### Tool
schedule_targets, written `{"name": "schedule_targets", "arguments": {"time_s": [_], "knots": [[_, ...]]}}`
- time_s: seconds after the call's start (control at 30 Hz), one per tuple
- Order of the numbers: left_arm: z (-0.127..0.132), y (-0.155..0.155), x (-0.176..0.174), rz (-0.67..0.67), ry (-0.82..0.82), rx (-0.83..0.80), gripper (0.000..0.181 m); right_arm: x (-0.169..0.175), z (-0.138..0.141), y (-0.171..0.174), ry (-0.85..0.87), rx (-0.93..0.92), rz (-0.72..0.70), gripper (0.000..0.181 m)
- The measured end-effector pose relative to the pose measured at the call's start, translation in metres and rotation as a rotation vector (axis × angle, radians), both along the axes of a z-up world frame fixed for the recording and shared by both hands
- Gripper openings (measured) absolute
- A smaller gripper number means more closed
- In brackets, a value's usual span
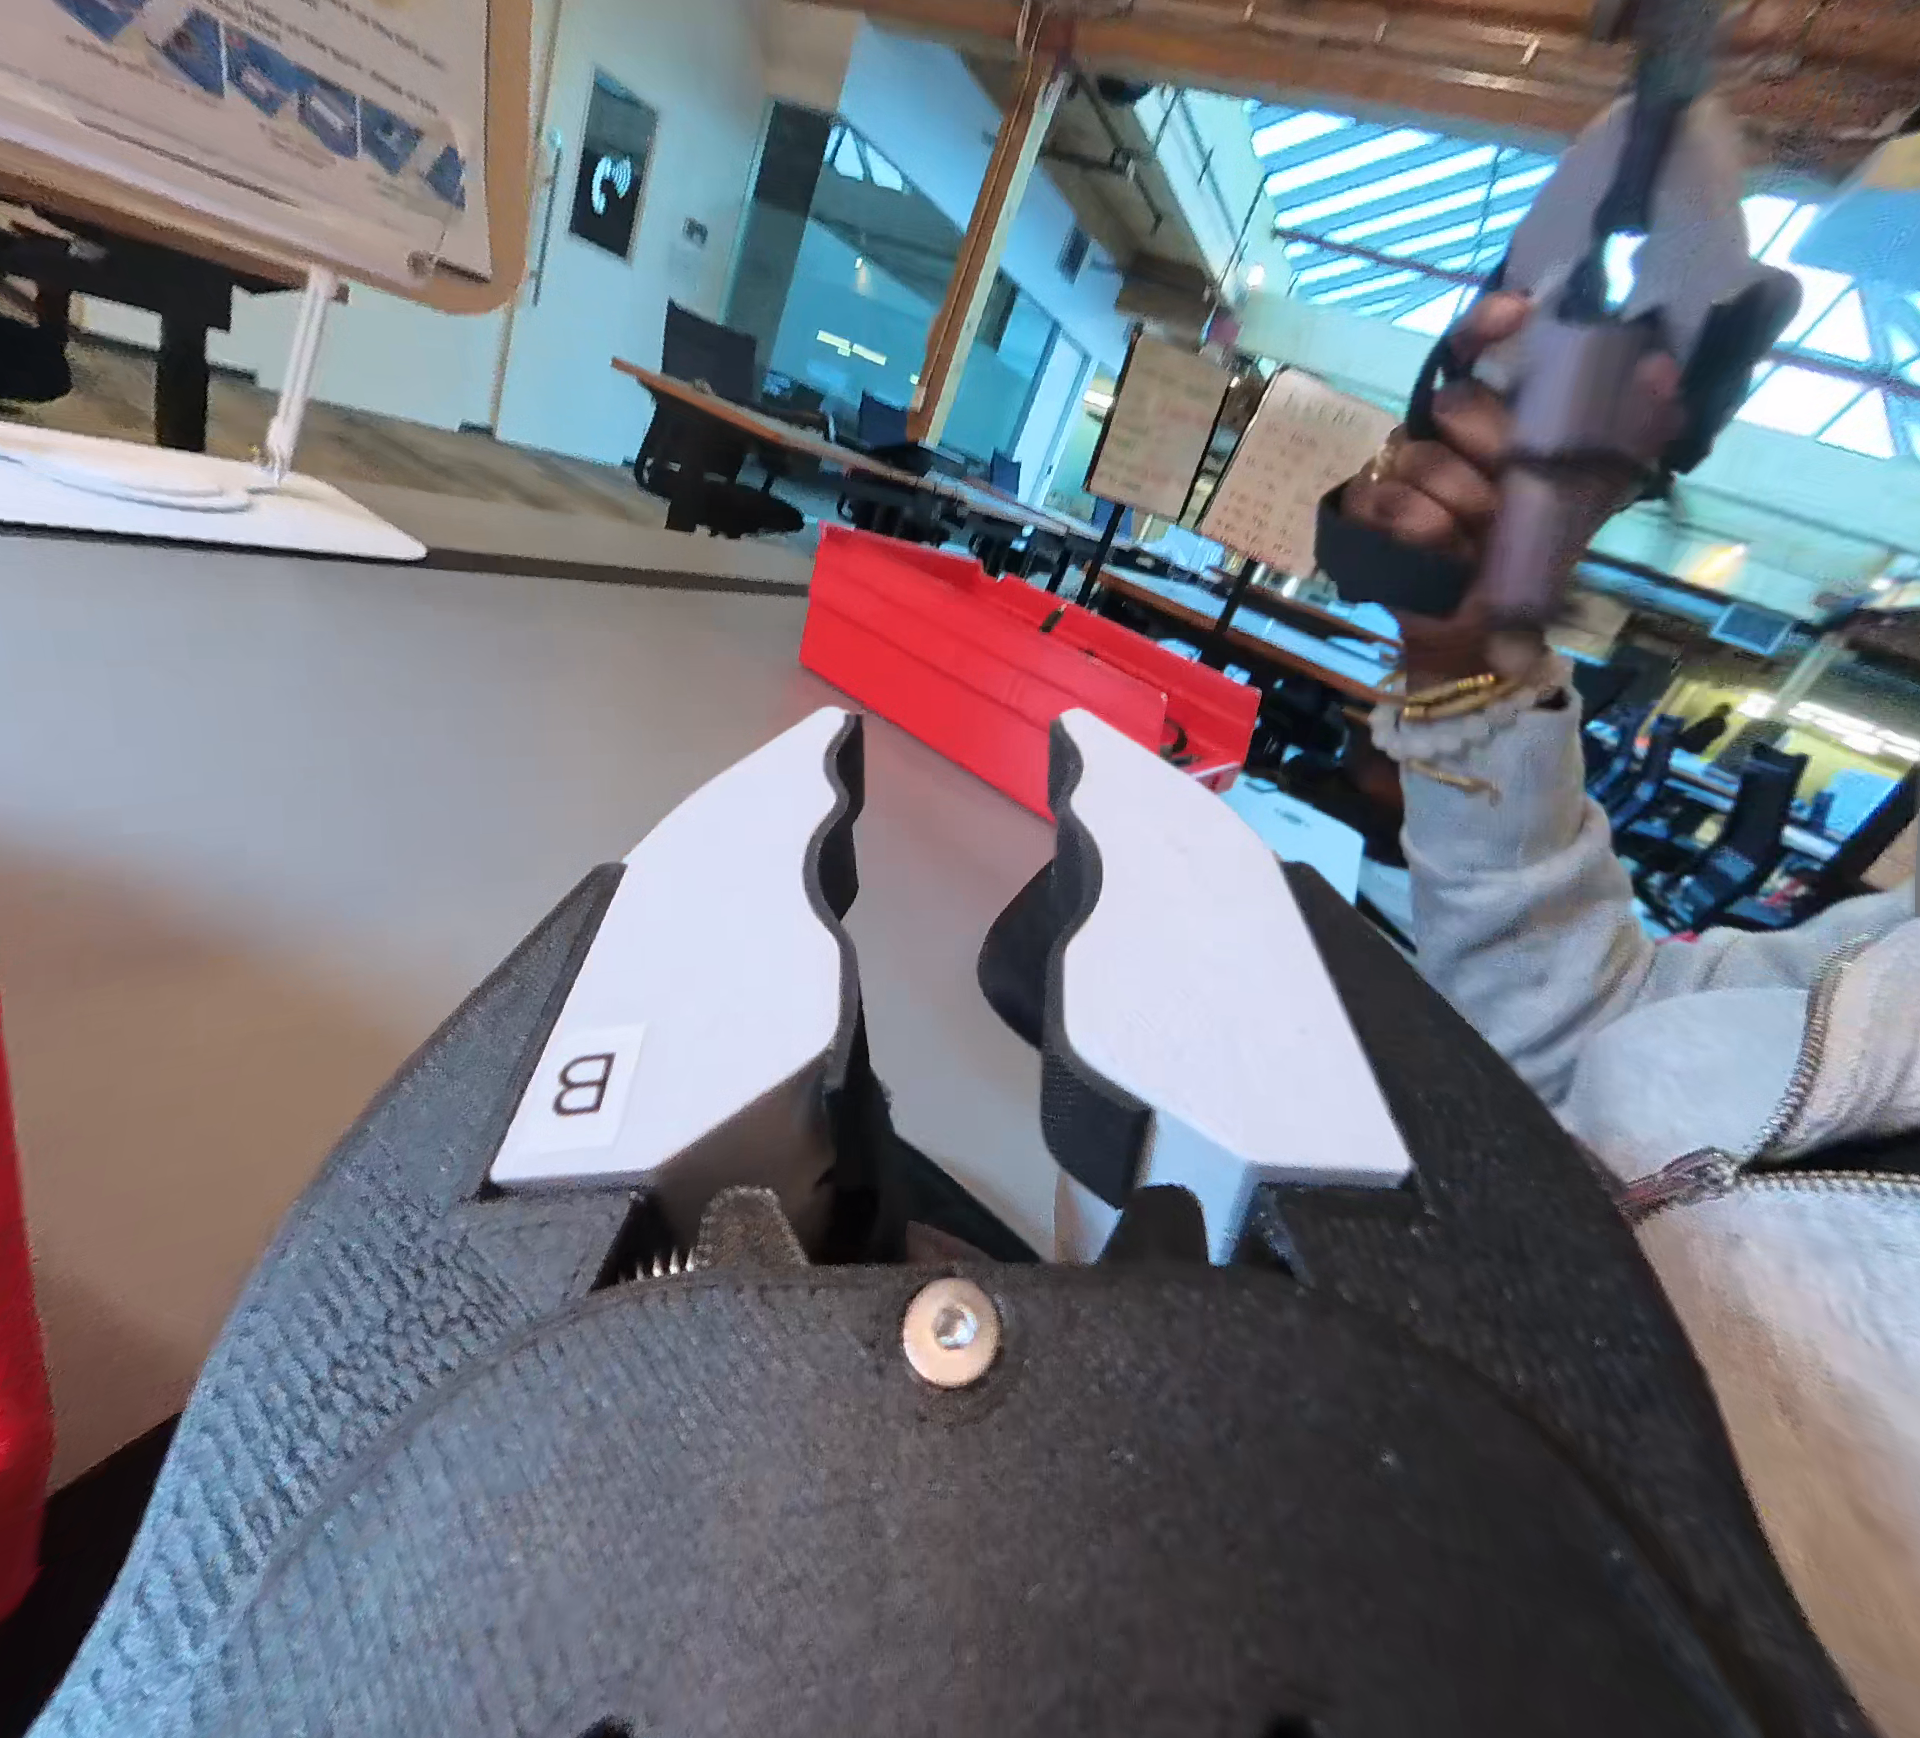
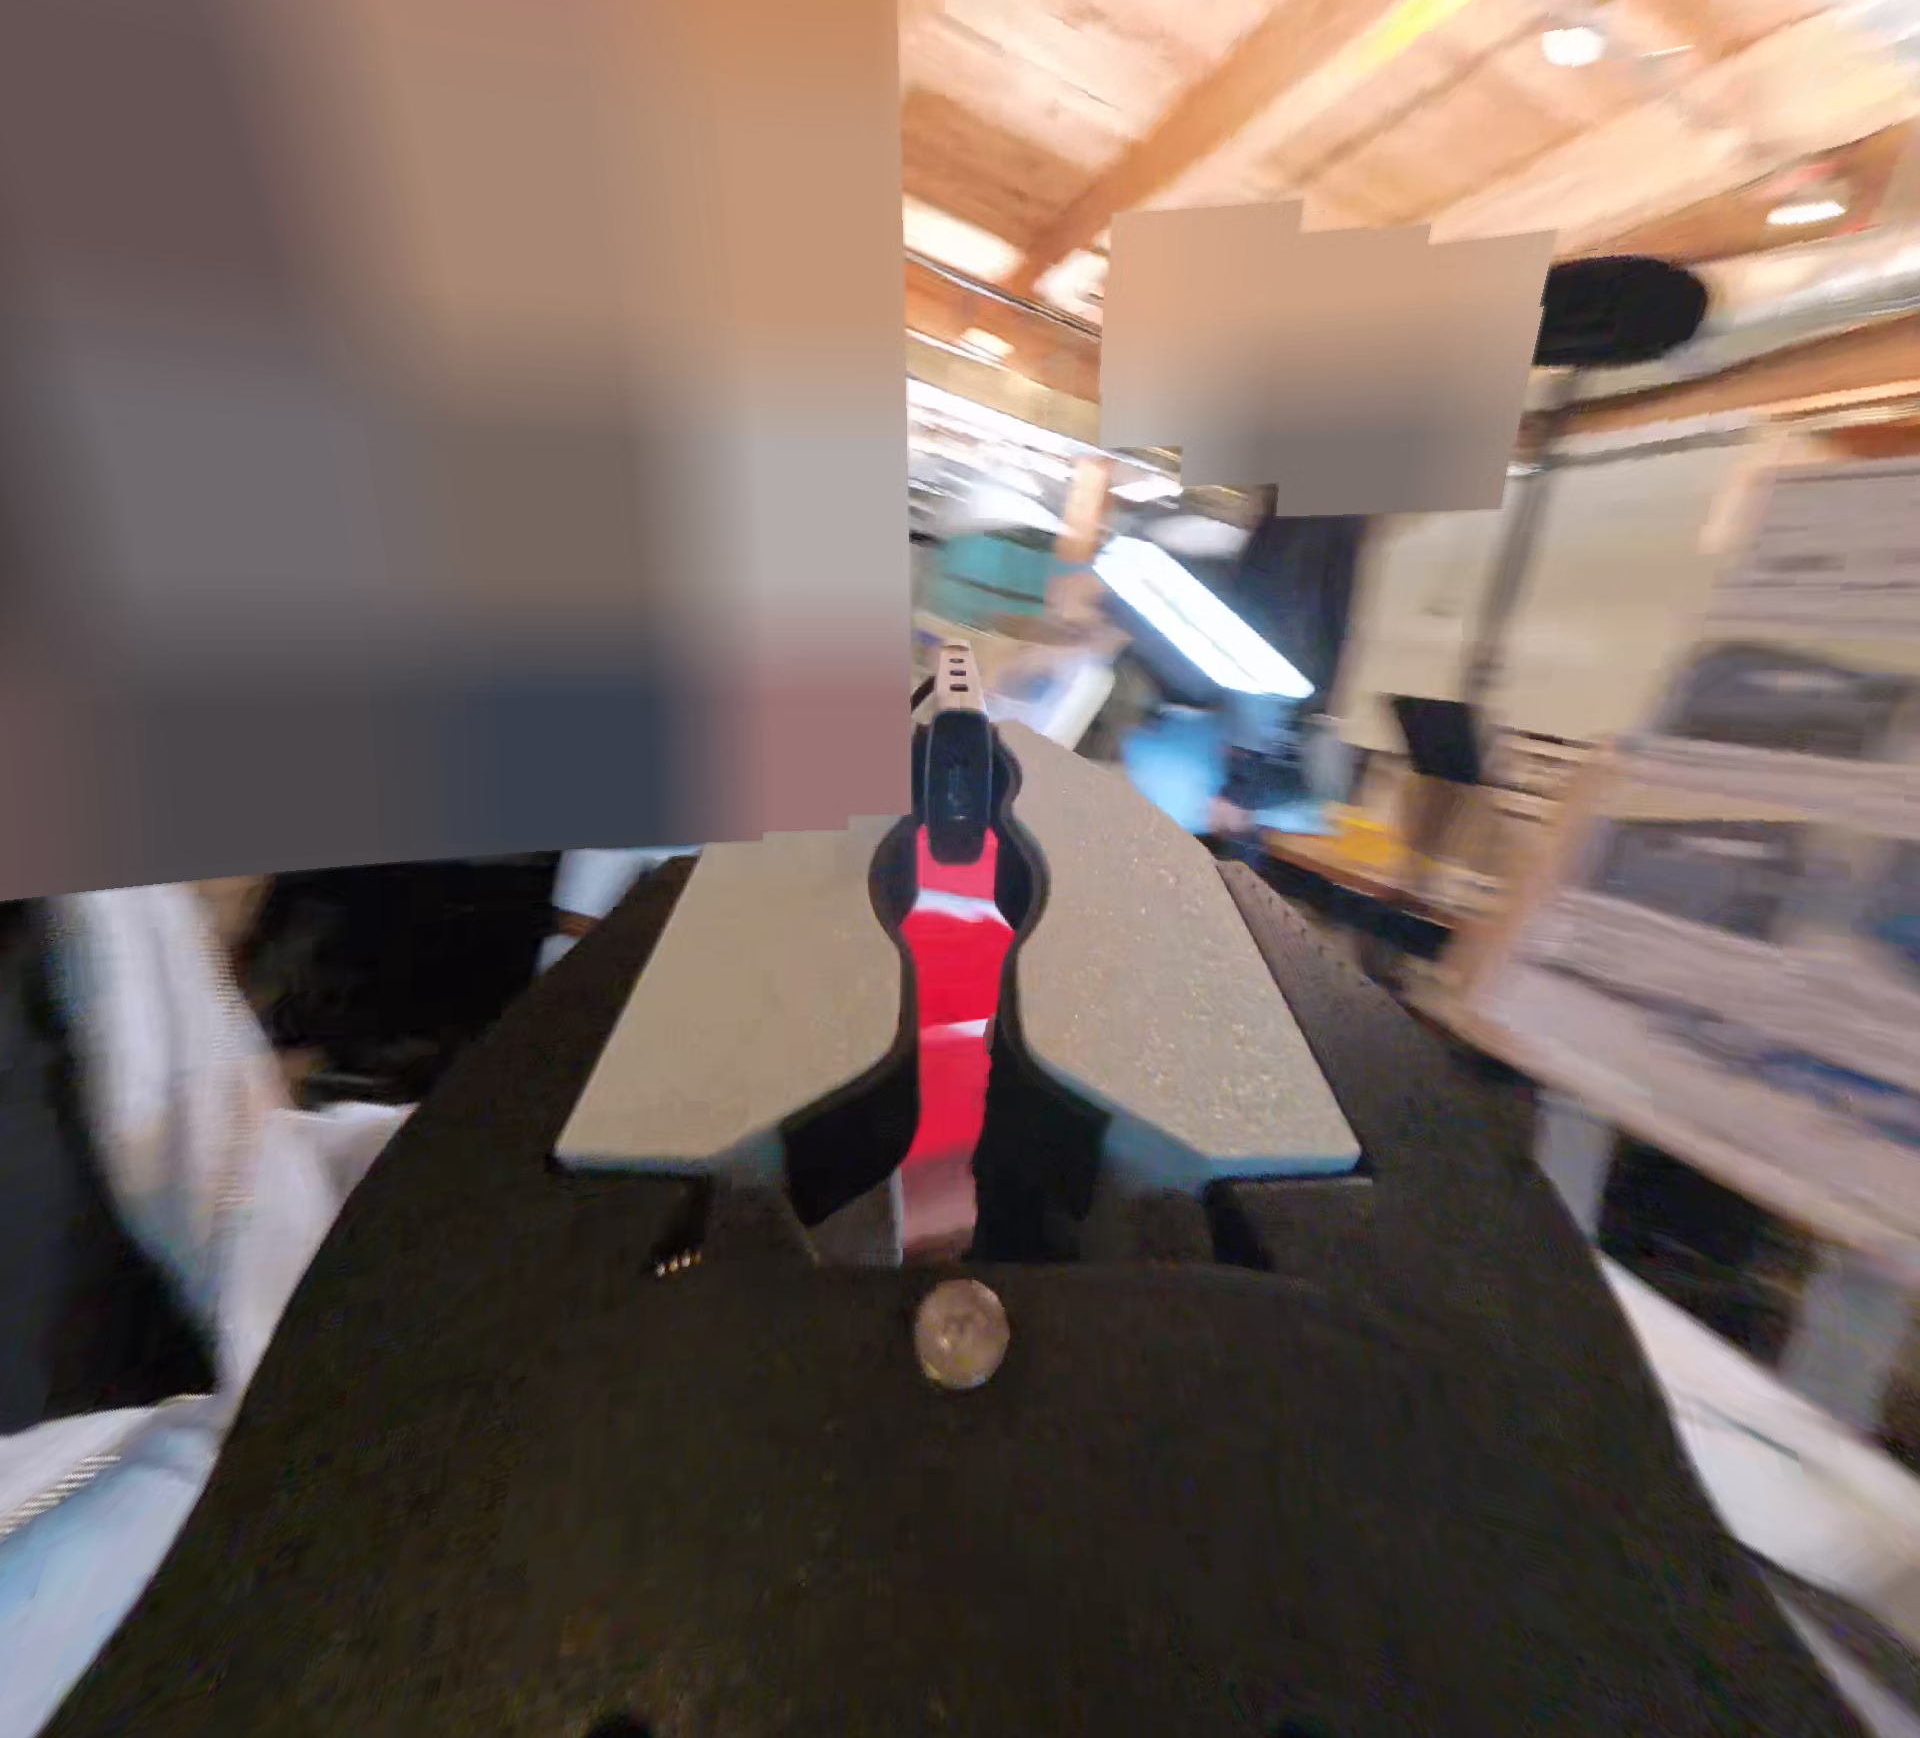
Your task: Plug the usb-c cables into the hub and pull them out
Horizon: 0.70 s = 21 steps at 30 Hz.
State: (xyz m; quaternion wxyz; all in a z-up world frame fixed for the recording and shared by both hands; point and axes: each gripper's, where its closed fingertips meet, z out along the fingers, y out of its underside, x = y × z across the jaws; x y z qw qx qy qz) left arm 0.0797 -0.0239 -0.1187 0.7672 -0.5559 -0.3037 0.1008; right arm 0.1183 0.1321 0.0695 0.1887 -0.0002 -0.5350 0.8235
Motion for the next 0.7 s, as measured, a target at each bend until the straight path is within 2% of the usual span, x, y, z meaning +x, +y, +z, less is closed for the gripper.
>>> {"name": "schedule_targets", "arguments": {"time_s": [0.1, 0.2, 0.27, 0.37, 0.47, 0.6, 0.7], "knots": [[0.005, -0.001, 0.005, -0.006, 0.045, 0.019, 0.034, -0.035, 0.028, 0.061, 0.007, 0.134, -0.366, 0.009], [0.003, 0.002, 0.007, -0.020, 0.052, -0.004, 0.034, -0.074, 0.039, 0.127, -0.031, 0.284, -0.713, 0.008], [0.003, 0.003, 0.007, -0.021, 0.053, -0.012, 0.034, -0.102, 0.036, 0.168, -0.084, 0.376, -0.915, 0.008], [0.003, 0.003, 0.006, -0.021, 0.050, -0.006, 0.034, -0.141, 0.012, 0.205, -0.198, 0.543, -1.069, 0.009], [0.003, 0.002, 0.006, -0.022, 0.048, -0.004, 0.034, -0.182, -0.022, 0.222, -0.264, 0.653, -1.124, 0.009], [0.002, 0.003, 0.007, -0.023, 0.049, -0.009, 0.034, -0.222, -0.096, 0.216, -0.510, 0.736, -0.943, 0.009], [0.002, 0.003, 0.006, -0.027, 0.043, -0.005, 0.034, -0.244, -0.141, 0.210, -0.722, 0.682, -0.778, 0.009]]}}
